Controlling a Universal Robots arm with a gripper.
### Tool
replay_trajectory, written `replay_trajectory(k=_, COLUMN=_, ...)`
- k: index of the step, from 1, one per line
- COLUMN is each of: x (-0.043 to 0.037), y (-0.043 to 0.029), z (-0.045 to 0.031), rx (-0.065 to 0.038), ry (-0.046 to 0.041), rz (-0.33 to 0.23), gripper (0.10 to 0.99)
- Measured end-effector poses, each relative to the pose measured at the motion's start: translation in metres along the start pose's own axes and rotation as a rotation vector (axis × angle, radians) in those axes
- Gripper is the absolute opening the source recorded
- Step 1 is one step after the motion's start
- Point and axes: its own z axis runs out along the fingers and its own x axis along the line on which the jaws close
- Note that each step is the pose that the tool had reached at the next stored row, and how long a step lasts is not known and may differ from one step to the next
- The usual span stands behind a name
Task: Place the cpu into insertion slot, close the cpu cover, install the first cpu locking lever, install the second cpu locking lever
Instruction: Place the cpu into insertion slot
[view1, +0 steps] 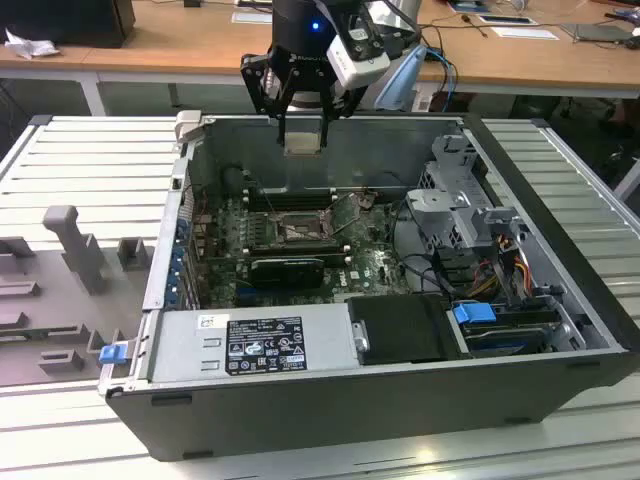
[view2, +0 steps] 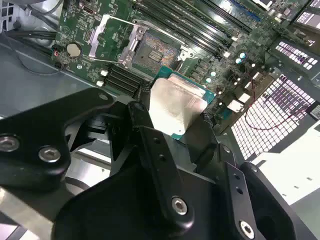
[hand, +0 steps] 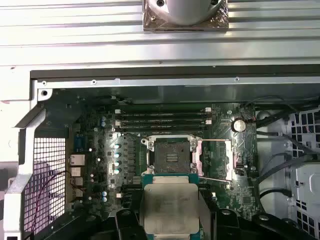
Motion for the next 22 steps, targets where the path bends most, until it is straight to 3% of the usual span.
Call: replay_trajectory(k=22, x=-0.0001, y=-0.0002, z=0.0022, rx=-0.002, ry=-0.0098, rz=0.116, gripper=0.529)
